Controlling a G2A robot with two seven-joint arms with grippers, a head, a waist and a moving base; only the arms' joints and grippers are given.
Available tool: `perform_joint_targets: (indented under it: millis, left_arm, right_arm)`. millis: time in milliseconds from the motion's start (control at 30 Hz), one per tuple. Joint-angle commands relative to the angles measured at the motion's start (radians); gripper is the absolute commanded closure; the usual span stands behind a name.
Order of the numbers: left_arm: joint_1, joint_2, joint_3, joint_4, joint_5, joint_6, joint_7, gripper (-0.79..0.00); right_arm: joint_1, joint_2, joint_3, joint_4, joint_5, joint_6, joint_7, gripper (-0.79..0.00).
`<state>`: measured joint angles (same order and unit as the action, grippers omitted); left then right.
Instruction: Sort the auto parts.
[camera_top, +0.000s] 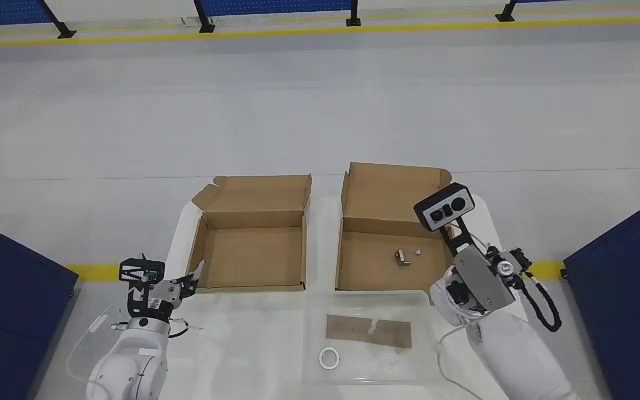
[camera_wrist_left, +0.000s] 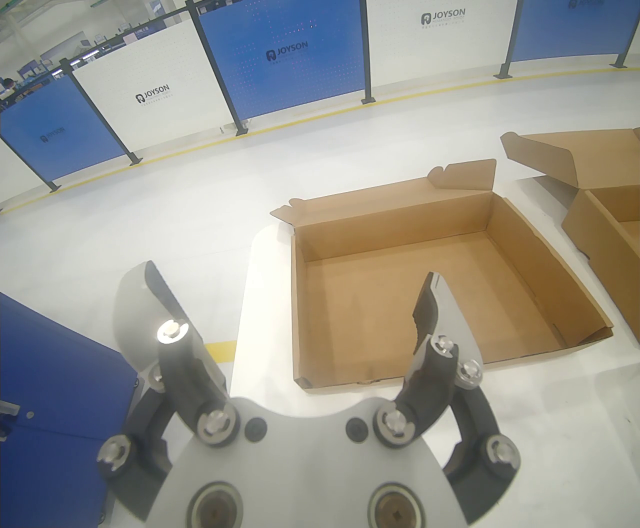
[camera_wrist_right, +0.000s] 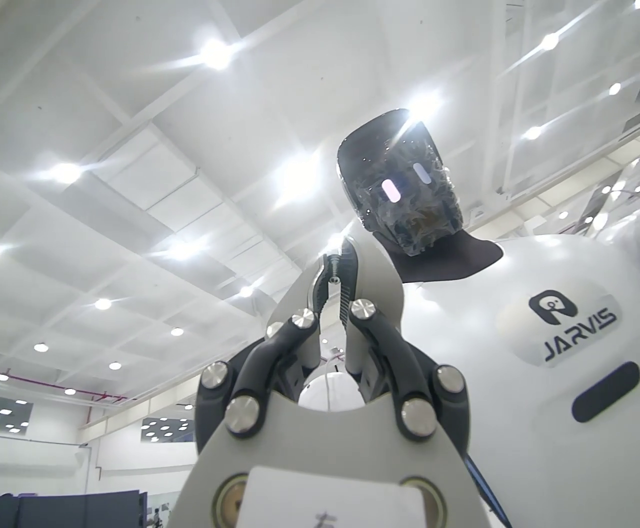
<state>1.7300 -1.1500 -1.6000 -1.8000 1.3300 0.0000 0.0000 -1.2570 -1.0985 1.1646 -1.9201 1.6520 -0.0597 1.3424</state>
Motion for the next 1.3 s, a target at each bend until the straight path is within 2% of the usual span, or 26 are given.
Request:
perform_joint_targets:
  millis: [0,733,1200,1267]
  left_arm:
    - [0.0,0.0,0.0,0.0,0.0,0.0,0.0,-0.785]
    - [0.0,0.0,0.0,0.0,0.0,0.0,0.0,-0.785]
    - [0.0,0.0,0.0,0.0,0.0,0.0,0.0,-0.785]
    - [0.0,0.0,0.0,0.0,0.0,0.0,0.0,-0.785]
  right_arm:
    - [-0.003,-0.002,0.009,-0.001,-0.024,-0.001,-0.005,0.0]
    - [-0.033,-0.033,0.064,-0.02,-0.019,0.05,0.003,0.0]
    - [-0.034,-0.034,0.065,-0.02,-0.019,0.05,0.002,0.0]
    - [-0.036,-0.033,0.077,-0.032,-0.044,0.049,-0.029,0.0]
